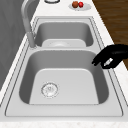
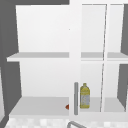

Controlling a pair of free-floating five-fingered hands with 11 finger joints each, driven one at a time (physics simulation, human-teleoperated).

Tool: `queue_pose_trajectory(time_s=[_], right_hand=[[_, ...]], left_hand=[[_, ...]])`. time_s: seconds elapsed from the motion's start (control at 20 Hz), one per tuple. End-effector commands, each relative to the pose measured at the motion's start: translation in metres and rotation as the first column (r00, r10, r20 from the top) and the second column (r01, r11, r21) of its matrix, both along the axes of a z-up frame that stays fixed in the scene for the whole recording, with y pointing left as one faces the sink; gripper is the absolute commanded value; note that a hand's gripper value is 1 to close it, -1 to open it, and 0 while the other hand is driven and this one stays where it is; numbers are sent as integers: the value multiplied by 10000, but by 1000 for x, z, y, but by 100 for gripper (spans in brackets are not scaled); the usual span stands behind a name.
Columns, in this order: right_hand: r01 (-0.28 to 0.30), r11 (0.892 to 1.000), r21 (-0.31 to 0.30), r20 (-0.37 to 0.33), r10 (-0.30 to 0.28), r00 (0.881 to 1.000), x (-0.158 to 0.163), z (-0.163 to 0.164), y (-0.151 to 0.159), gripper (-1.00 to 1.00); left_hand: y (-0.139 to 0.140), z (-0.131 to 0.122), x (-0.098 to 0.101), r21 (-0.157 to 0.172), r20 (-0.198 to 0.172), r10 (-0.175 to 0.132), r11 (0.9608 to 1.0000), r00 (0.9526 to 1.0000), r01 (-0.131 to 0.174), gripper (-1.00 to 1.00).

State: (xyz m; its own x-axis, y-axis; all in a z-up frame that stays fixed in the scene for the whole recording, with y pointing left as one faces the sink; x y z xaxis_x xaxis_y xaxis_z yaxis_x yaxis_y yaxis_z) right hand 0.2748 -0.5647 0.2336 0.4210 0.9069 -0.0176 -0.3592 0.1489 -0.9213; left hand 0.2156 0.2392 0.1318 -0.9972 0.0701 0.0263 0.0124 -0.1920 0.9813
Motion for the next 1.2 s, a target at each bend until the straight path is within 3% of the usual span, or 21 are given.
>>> queue_pose_trajectory(time_s=[0.0,0.25,0.5,0.75,0.9,1.15], right_hand=[[15,9994,346,-813,14,9967,7,-9,-17,-100],[-97,9998,173,-1754,125,9844,12,-15,-42,-100],[-260,9996,150,-2860,292,9578,17,-22,-64,-100],[-394,9981,471,-3149,522,9477,18,-33,-82,-100],[-481,9986,224,-3573,530,9325,22,-41,-85,-100],[-450,9989,-115,-4399,354,8974,32,-50,-83,-100]], left_hand=[[0,0,0,0,0,0,10000,10000,0,0],[0,0,0,0,0,0,10000,10000,0,0],[0,0,0,0,0,0,10000,10000,0,0],[0,0,0,0,0,0,10000,10000,0,0],[0,0,0,0,0,0,10000,10000,0,0],[0,0,0,0,0,0,10000,10000,0,0]])
